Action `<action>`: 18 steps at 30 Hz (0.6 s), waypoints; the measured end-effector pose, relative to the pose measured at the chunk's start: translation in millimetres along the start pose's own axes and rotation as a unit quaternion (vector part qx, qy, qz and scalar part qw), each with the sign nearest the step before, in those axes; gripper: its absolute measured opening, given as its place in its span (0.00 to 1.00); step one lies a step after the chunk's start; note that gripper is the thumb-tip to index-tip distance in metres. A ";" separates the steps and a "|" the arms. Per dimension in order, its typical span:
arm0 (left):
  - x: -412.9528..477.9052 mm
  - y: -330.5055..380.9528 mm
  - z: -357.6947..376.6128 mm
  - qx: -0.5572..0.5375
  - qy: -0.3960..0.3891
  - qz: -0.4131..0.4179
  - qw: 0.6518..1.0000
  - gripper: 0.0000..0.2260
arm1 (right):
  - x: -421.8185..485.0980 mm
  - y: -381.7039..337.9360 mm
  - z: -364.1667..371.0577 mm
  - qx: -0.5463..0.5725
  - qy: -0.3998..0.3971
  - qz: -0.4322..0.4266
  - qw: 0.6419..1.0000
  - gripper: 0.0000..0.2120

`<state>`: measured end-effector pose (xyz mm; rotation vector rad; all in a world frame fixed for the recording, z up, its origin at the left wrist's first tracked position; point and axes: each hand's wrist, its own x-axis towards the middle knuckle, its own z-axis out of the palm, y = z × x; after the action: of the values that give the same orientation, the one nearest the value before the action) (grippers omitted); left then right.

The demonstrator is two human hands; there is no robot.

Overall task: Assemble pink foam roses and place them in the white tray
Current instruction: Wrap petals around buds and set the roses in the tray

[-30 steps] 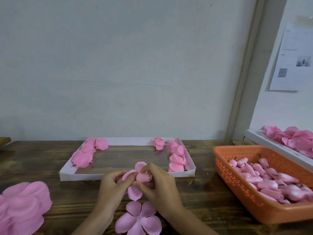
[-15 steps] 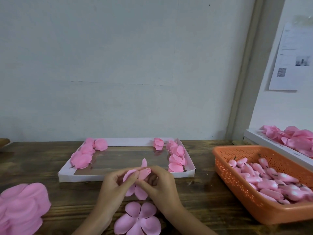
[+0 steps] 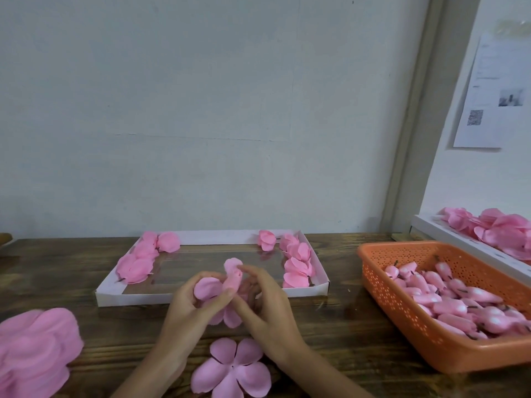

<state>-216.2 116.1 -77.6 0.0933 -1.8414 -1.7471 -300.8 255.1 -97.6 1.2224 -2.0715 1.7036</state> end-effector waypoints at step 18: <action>3.0 -7.6 -5.5 -0.025 -0.003 -0.034 0.999 0.21 | 6.7 -4.3 -3.8 0.137 0.008 0.053 0.989 0.17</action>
<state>-218.8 108.8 -83.8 0.1341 -1.8169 -1.8406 -303.4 255.4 -89.2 1.1830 -1.9751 2.0967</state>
